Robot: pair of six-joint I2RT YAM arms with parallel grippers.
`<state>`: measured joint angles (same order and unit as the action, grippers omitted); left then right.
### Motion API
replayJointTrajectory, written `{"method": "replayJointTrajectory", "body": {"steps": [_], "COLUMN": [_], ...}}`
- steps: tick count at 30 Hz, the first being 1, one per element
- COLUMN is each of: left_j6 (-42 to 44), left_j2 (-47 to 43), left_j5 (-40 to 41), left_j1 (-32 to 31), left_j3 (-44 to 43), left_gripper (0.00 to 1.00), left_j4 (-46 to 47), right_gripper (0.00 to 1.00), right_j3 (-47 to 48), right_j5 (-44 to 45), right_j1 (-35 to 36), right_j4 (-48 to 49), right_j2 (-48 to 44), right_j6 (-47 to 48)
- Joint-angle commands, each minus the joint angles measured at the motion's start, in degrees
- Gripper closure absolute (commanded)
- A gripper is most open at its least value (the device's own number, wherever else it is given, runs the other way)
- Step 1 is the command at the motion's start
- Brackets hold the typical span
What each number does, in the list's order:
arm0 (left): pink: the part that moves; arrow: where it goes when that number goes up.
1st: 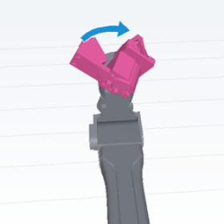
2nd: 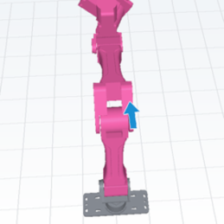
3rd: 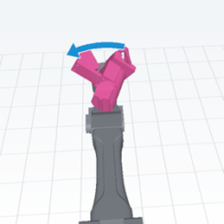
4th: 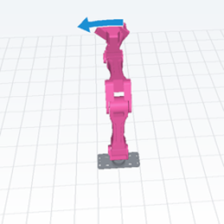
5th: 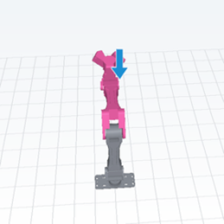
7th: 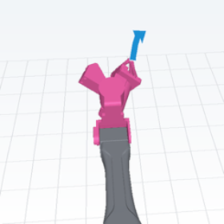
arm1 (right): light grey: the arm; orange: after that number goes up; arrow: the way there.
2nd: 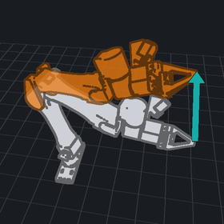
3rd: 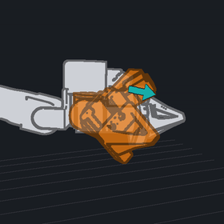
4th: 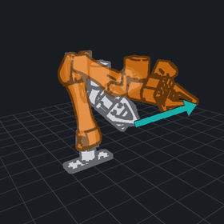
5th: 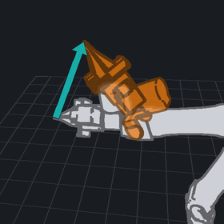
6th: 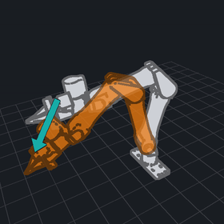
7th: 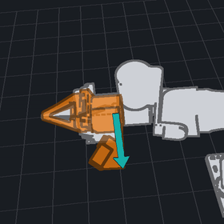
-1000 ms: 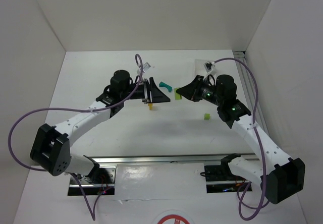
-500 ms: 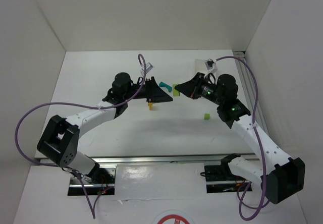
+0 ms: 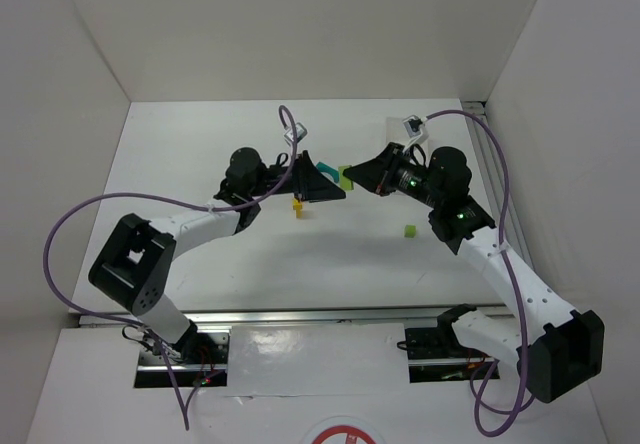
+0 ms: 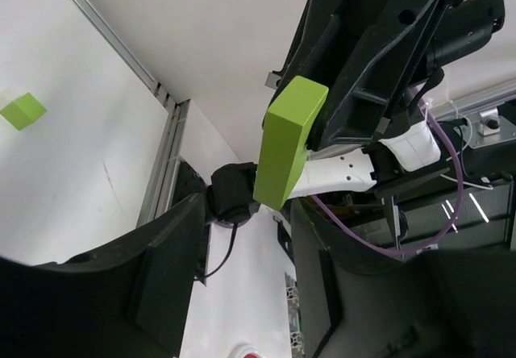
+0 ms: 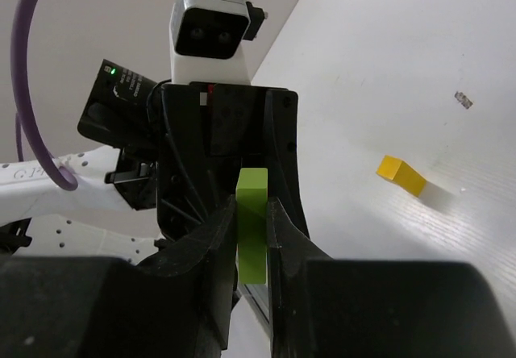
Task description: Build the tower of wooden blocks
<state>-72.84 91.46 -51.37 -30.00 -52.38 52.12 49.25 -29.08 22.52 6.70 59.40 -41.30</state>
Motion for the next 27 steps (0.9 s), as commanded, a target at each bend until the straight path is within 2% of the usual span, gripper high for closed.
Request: {"method": "replayJointTrajectory", "body": {"steps": [1,7,11,12,16,20,23,27], "left_j6": [-1.52,-3.7,-4.86,-4.86,-5.38,-4.6,-3.28,-1.08], "left_j2": [-0.23,-0.23,1.18,1.18,1.18,1.18,0.65,-1.1], "left_j5": [-1.62,-1.62,-1.62,-1.62,-2.15,-3.29,-3.29,-3.29], "left_j1": [-0.32,-0.32,-0.32,-0.32,-0.32,0.9,2.04,3.37], "left_j3": [0.0,-0.52,-1.15,-1.15,-1.15,-0.53,0.0,0.0], "left_gripper": [0.42,0.5,0.62,0.69,0.82,0.95,1.0,1.0], "left_j4": [7.3,8.69,10.99,10.99,10.99,8.72,5.99,1.78], "right_gripper": [0.85,0.85,0.85,0.85,0.85,0.85,0.85,0.83], "right_j3": [0.67,0.67,0.67,0.67,1.19,2.59,4.0,3.4], "right_j5": [-0.8,-1.33,-1.33,-1.33,-0.8,0.43,-0.09,-0.71], "right_j1": [0.42,0.94,0.94,0.94,0.94,0.94,0.94,0.94], "right_j4": [3.67,3.14,3.14,2.62,2.0,-2.2,-5.19,-7.31], "right_j2": [-0.25,0.28,0.28,0.28,0.28,-0.25,-0.25,-0.94], "right_j6": [0.17,0.17,0.69,0.69,1.3,4.02,5.7,6.85]}}
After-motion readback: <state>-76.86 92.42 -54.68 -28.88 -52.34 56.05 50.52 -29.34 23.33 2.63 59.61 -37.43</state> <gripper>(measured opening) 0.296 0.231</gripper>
